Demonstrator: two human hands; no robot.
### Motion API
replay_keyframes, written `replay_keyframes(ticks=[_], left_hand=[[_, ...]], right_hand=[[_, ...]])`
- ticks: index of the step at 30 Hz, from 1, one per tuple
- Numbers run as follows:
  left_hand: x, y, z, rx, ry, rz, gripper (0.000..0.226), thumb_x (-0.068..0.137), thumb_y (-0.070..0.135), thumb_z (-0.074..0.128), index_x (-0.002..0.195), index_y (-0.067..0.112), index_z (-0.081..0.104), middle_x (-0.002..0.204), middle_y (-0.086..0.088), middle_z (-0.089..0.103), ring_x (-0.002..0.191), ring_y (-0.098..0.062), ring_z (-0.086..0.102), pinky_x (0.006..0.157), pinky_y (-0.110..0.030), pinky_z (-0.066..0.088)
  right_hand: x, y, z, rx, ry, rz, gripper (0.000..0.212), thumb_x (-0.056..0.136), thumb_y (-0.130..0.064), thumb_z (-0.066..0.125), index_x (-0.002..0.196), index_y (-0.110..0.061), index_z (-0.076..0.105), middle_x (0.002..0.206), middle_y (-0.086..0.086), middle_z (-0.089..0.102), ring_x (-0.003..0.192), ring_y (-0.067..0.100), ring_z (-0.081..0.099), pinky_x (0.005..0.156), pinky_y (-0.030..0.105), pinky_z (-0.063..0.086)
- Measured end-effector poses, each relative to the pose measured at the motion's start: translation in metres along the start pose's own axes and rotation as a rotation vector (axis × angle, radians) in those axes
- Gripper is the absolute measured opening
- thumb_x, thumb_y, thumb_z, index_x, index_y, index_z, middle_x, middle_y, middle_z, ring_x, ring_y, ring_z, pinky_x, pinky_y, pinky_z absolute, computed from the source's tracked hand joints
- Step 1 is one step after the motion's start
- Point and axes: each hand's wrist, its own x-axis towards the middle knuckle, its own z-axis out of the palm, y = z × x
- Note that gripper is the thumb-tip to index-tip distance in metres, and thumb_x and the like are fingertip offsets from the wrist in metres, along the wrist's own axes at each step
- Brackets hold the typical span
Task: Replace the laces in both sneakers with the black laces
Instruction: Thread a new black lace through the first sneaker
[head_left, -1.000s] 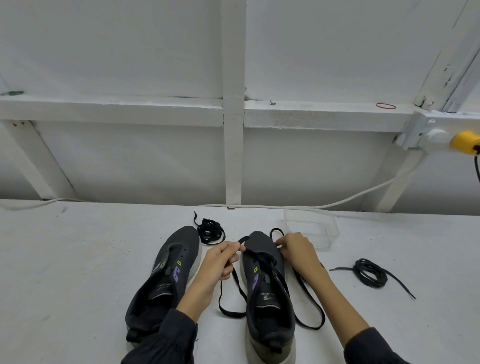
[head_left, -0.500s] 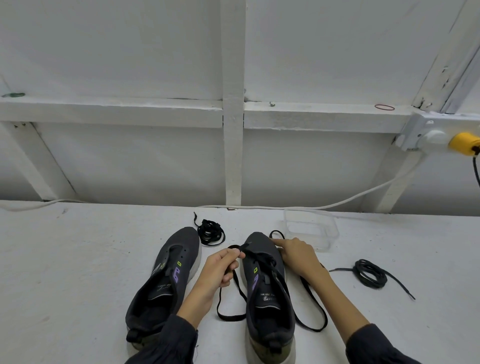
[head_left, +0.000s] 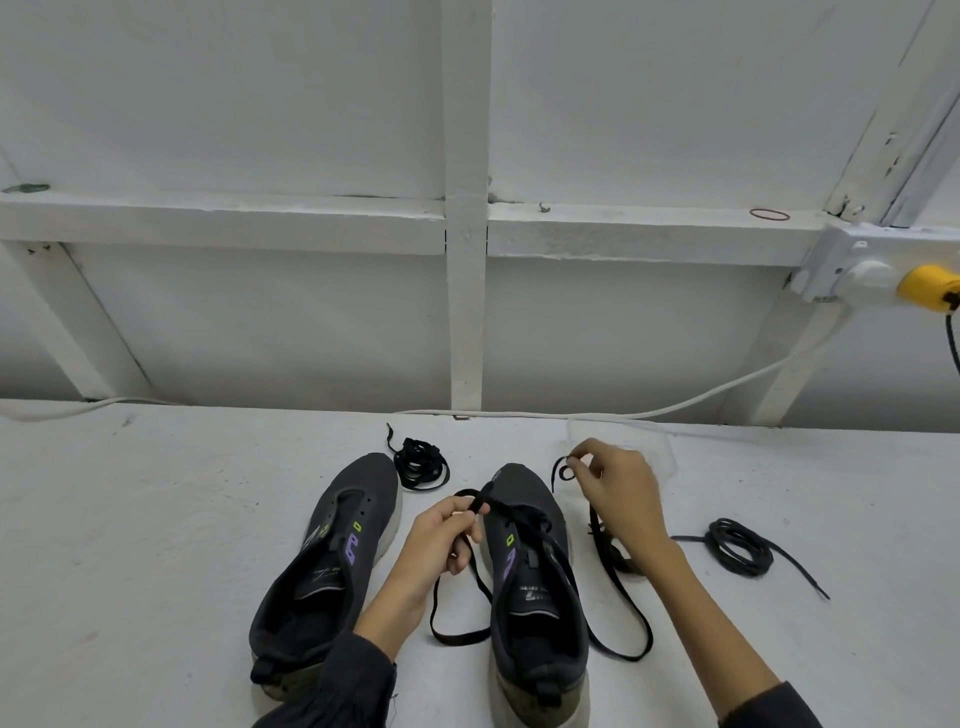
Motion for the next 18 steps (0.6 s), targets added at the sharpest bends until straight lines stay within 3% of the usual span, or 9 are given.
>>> replay_keyframes(ticks=[3, 6, 10, 13, 16, 18], left_hand=[[0.001, -0.001, 0.003, -0.008, 0.015, 0.007, 0.017, 0.094, 0.002, 0.045, 0.098, 0.003, 0.061, 0.071, 0.003, 0.058, 0.044, -0.008, 0.038, 0.042, -0.017, 0.024], [0.000, -0.001, 0.008, 0.012, 0.015, 0.043, 0.012, 0.092, 0.002, 0.051, 0.093, 0.007, 0.062, 0.070, 0.005, 0.058, 0.044, -0.008, 0.033, 0.042, -0.015, 0.025], [0.002, -0.007, 0.010, 0.084, 0.008, 0.090, 0.012, 0.092, 0.006, 0.057, 0.094, 0.013, 0.066, 0.068, 0.007, 0.055, 0.045, -0.006, 0.033, 0.046, -0.017, 0.027], [0.004, -0.012, 0.012, 0.133, 0.033, 0.146, 0.013, 0.093, 0.008, 0.058, 0.095, 0.015, 0.068, 0.071, 0.011, 0.057, 0.046, -0.003, 0.039, 0.047, -0.014, 0.031], [0.008, -0.017, 0.012, 0.218, 0.094, 0.266, 0.021, 0.092, 0.005, 0.059, 0.095, 0.024, 0.068, 0.092, 0.017, 0.065, 0.074, 0.001, 0.056, 0.066, -0.014, 0.042], [0.013, -0.019, 0.010, 0.287, 0.092, 0.369, 0.027, 0.091, 0.002, 0.059, 0.098, 0.027, 0.068, 0.108, 0.017, 0.065, 0.103, 0.000, 0.058, 0.086, -0.020, 0.045]], right_hand=[[-0.003, -0.014, -0.025, 0.194, 0.051, 0.044, 0.015, 0.084, -0.026, 0.072, 0.071, -0.023, 0.065, 0.072, -0.009, 0.060, 0.068, 0.011, 0.055, 0.061, 0.027, 0.041], [-0.008, -0.020, -0.042, 0.410, -0.092, 0.099, 0.012, 0.085, -0.018, 0.073, 0.074, -0.018, 0.067, 0.082, -0.005, 0.068, 0.077, 0.010, 0.062, 0.067, 0.022, 0.046], [-0.025, -0.015, -0.041, 0.575, -0.335, 0.142, 0.019, 0.091, 0.007, 0.055, 0.088, -0.011, 0.062, 0.069, 0.000, 0.068, 0.063, 0.008, 0.062, 0.062, 0.015, 0.047], [-0.040, -0.005, -0.030, 0.546, -0.465, 0.238, 0.021, 0.091, 0.005, 0.049, 0.083, -0.013, 0.057, 0.058, -0.007, 0.053, 0.056, 0.014, 0.048, 0.055, 0.021, 0.040], [-0.055, 0.001, -0.024, 0.557, -0.636, 0.321, 0.008, 0.093, -0.012, 0.060, 0.085, -0.012, 0.058, 0.055, -0.009, 0.048, 0.050, 0.012, 0.040, 0.050, 0.019, 0.033], [-0.061, 0.003, -0.023, 0.573, -0.709, 0.320, 0.020, 0.091, -0.026, 0.068, 0.087, -0.008, 0.061, 0.057, -0.006, 0.044, 0.049, 0.010, 0.033, 0.048, 0.019, 0.029]])
